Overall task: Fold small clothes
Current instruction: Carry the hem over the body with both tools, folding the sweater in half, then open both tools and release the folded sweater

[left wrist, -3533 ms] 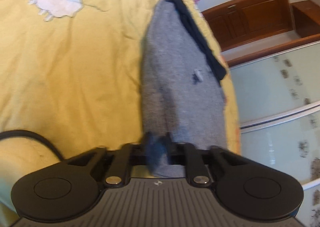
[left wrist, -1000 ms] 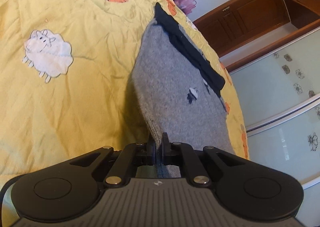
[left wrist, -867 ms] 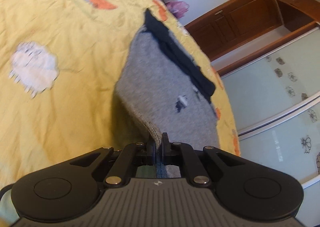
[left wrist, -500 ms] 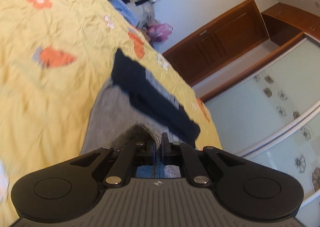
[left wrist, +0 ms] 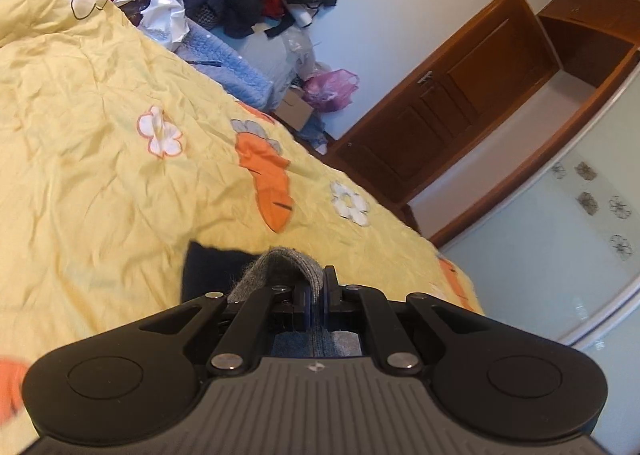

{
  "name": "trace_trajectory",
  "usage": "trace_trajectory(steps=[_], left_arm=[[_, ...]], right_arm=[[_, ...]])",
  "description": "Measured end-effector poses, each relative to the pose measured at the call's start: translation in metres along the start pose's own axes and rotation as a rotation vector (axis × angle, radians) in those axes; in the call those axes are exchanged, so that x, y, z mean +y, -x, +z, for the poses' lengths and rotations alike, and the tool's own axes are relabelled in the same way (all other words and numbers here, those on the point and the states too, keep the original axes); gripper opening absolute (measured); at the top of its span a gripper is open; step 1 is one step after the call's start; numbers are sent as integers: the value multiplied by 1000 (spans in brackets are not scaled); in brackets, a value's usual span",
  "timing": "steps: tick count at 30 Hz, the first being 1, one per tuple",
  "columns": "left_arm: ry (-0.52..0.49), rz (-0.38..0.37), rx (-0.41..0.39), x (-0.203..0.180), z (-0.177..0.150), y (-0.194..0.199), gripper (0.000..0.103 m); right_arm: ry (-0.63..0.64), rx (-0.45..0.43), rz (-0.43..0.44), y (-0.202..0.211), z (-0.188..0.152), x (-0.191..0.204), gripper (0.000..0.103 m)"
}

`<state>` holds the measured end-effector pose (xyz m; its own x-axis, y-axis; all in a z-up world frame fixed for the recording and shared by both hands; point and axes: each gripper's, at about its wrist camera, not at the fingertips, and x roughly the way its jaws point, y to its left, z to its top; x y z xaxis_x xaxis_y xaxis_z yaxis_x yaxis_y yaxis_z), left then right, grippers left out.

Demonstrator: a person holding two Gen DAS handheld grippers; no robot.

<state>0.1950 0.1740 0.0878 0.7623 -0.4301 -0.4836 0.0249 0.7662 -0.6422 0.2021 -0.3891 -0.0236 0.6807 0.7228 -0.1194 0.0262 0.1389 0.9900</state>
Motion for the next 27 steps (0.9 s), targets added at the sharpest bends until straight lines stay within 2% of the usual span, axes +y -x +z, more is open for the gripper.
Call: trace_trajectory(steps=[3, 5, 6, 7, 8, 9, 10, 11, 12, 14, 15, 19, 23, 27], left_arm=[[18, 55, -13, 17, 12, -34, 5], [31, 91, -15, 26, 20, -52, 6], [48, 80, -8, 31, 24, -57, 7], [72, 53, -8, 34, 27, -58, 8], [97, 35, -12, 38, 29, -56, 10], [121, 36, -14, 40, 29, -53, 17], [146, 49, -9, 41, 28, -49, 43], [157, 80, -23, 42, 25, -41, 66], [146, 122, -74, 42, 19, -29, 101], [109, 191, -198, 40, 1, 4, 103], [103, 196, -201, 42, -6, 16, 103], [209, 169, -154, 58, -46, 60, 103], [232, 142, -139, 56, -93, 102, 103], [332, 70, -77, 63, -133, 125, 103]], right_arm=[[-26, -1, -20, -27, 18, -18, 13], [-31, -37, -60, -38, 26, -25, 18], [-40, -69, -70, -39, 29, -27, 38], [-51, -109, -67, -38, 31, -29, 71], [-49, -155, -41, -33, 30, -26, 78], [-32, -184, -21, -29, 27, -21, 86], [-7, -194, -14, -24, 25, -15, 94], [21, -194, -13, -20, 21, -10, 95], [46, -186, -24, -15, 17, -5, 96], [89, -161, -52, 2, 2, 0, 96], [102, -150, -65, 12, -7, 0, 96], [140, -107, -149, 58, -49, -6, 97], [218, -115, -251, 99, -95, -7, 94], [267, -70, -300, 113, -126, -1, 97]])
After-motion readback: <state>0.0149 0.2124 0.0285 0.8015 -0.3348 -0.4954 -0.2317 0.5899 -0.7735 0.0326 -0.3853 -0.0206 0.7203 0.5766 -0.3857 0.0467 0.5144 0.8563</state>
